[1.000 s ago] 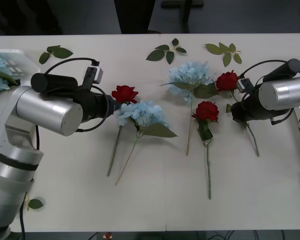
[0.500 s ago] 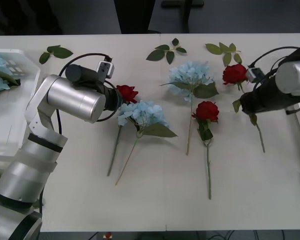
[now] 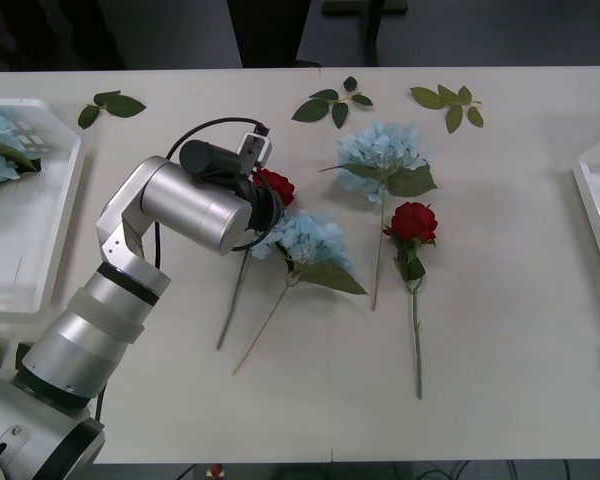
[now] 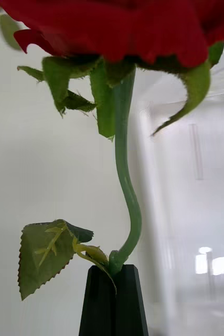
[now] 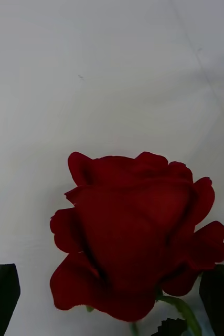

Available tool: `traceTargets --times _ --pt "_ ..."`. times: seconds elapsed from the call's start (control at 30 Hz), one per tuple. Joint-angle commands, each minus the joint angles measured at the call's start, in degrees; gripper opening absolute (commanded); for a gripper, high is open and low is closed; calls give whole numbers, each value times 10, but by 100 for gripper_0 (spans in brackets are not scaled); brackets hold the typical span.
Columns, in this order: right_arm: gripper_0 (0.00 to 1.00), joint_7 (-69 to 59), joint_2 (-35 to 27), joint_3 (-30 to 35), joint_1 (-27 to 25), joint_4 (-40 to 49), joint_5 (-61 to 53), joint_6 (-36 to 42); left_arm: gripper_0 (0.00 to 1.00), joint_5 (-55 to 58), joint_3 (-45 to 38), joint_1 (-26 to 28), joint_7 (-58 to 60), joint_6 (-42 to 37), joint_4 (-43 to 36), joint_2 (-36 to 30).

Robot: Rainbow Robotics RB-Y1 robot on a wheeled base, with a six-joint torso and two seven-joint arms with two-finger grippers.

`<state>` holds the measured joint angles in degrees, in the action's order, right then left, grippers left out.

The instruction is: Place the red flowers into the right box and the blue flowers into the left box. If a person shows an open palm, hand one flower to the person first, then continue sorting.

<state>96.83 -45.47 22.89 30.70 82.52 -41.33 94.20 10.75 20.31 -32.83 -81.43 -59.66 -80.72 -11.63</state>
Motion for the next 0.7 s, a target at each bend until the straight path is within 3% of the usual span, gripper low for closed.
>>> traceTargets --times 0.03,0.3,0.53,0.7 --pt "0 53 -41 -16 -7 12 42 -4 100 -2 14 -3 13 9 -12 3" --pt "0 51 -41 -52 -19 12 196 -24 100 -13 32 15 6 14 -11 0" --pt "0 48 -14 -65 -44 -18 258 -121 99 -19 41 28 0 17 -11 0" --pt "0 48 -11 -86 -43 -90 259 -220 77 -20 42 29 0 17 -5 0"
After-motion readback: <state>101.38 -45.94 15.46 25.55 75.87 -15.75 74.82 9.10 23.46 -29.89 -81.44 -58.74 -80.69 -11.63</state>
